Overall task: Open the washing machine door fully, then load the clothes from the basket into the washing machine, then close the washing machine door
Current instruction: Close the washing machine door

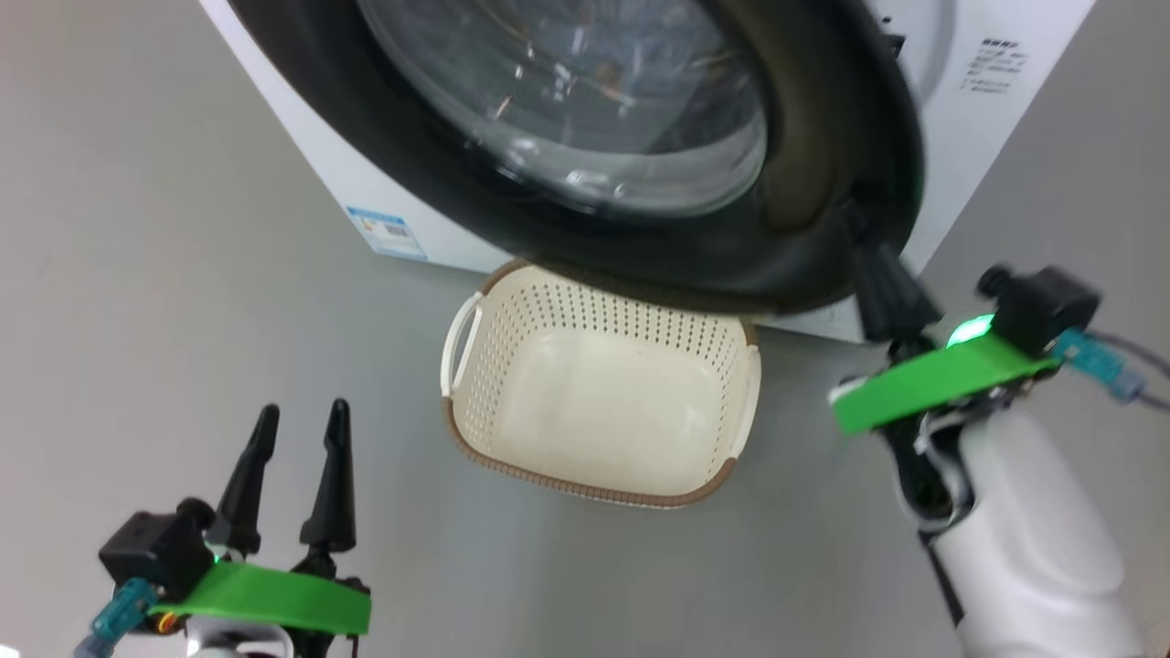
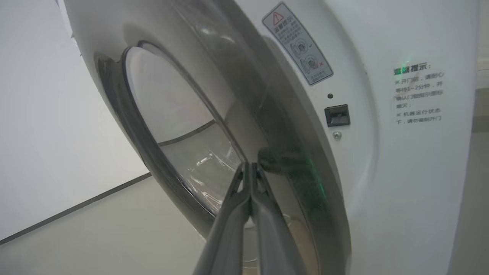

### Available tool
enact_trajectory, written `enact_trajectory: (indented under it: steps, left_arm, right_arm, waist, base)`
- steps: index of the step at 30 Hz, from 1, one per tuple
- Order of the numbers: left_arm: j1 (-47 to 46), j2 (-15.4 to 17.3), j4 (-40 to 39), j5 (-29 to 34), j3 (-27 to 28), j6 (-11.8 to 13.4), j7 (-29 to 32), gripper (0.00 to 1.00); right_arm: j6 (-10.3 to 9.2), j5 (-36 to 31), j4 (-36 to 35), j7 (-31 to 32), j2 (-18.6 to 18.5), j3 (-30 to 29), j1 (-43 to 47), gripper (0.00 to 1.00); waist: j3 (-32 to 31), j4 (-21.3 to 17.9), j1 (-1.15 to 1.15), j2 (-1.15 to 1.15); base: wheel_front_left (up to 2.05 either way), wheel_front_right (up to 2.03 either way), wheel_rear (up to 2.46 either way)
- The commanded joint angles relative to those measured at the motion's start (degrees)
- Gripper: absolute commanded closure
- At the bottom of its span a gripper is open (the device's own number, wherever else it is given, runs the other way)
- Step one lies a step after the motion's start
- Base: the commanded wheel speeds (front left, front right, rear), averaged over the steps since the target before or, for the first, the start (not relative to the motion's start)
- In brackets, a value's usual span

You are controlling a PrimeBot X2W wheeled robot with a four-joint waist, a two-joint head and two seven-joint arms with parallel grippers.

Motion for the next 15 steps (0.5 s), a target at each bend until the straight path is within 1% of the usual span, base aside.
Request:
enact_trajectory:
  steps: [1, 2, 15]
  left_arm:
    - [-2.67, 0.65, -1.86, -0.52, 1.41, -0.09, -0.37, 0.0]
    - [-2.67, 0.65, -1.86, -0.52, 1.41, -0.09, -0.37, 0.0]
    - [-6.98, -0.26, -3.26, -1.31, -1.4, -0.09, -0.37, 0.0]
  right_arm:
    - [0.07, -1.11, -0.87, -0.32, 0.5, -1.45, -3.78, 1.0]
    - [0.07, -1.11, -0.87, -0.32, 0.5, -1.45, -3.78, 1.0]
    - [0.07, -3.87, 2.42, -0.32, 1.33, -10.64, -15.91, 1.0]
  waist:
    - [2.39, 1.13, 0.0, 0.0]
    - [2.39, 1.13, 0.0, 0.0]
    - [7.14, 3.88, 0.0, 0.0]
  base:
    - [0.0, 0.0, 0.0]
    - [0.0, 0.0, 0.0]
    - [0.0, 0.0, 0.0]
